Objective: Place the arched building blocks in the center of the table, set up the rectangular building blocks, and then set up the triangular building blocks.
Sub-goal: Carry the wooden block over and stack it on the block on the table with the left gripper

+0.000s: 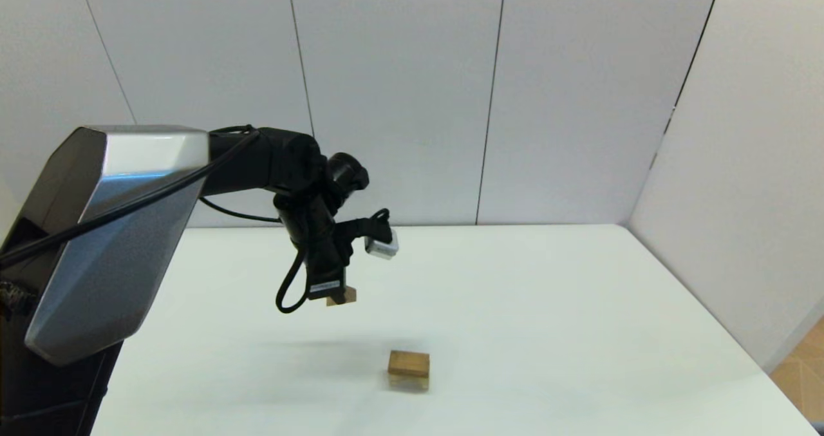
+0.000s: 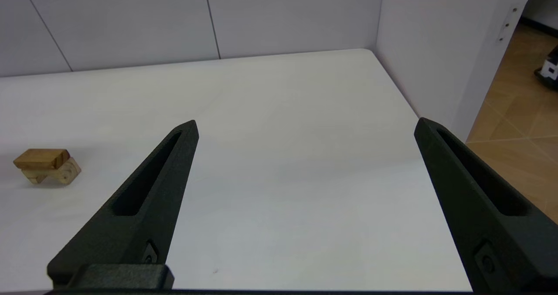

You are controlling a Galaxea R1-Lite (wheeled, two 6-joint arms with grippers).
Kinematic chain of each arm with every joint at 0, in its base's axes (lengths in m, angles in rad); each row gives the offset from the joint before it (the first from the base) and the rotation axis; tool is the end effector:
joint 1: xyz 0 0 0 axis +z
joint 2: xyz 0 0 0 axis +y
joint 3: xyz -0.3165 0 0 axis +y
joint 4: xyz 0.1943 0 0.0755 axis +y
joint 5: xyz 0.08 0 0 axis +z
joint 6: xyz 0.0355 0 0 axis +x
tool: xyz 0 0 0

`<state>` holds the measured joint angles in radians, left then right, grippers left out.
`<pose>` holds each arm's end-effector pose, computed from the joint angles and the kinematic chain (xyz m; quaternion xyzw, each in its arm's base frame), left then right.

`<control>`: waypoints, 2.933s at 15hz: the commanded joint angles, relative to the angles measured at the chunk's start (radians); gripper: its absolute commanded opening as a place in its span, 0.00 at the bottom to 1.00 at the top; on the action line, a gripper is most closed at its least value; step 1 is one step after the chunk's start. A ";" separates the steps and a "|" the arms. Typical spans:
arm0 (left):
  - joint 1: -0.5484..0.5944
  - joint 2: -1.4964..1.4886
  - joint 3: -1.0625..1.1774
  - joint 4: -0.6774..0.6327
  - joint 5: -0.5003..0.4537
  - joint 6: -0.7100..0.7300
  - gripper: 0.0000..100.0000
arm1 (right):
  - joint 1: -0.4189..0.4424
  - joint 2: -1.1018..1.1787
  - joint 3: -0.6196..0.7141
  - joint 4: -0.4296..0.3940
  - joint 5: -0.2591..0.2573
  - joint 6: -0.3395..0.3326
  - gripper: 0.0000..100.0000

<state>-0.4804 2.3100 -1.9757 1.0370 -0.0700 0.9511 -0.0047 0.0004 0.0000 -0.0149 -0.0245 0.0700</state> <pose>0.3930 -0.2076 0.1283 0.4557 0.4548 -0.4708 0.6032 -0.0067 -0.0008 0.0772 0.0351 -0.0078 -0.0143 0.9993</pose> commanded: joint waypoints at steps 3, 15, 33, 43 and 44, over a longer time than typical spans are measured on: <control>-0.147 -0.018 0.000 0.008 -0.001 0.008 0.00 | 0.000 0.000 0.000 0.000 0.000 0.001 1.00; -0.267 0.060 0.000 0.017 -0.001 0.006 0.00 | 0.000 0.000 0.000 0.000 0.000 0.001 1.00; -0.262 0.115 0.000 -0.020 0.004 0.002 0.00 | 0.000 0.000 0.000 0.000 0.000 0.001 1.00; -0.262 0.132 -0.002 -0.046 0.004 0.002 0.00 | 0.000 0.000 0.000 0.000 0.000 0.001 1.00; -0.264 0.132 -0.002 -0.051 0.004 0.002 0.00 | 0.000 0.000 0.000 0.000 0.000 0.001 1.00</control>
<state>-0.7428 2.4381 -1.9766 0.9832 -0.0657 0.9472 -0.0047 0.0004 0.0000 -0.0153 -0.0245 0.0696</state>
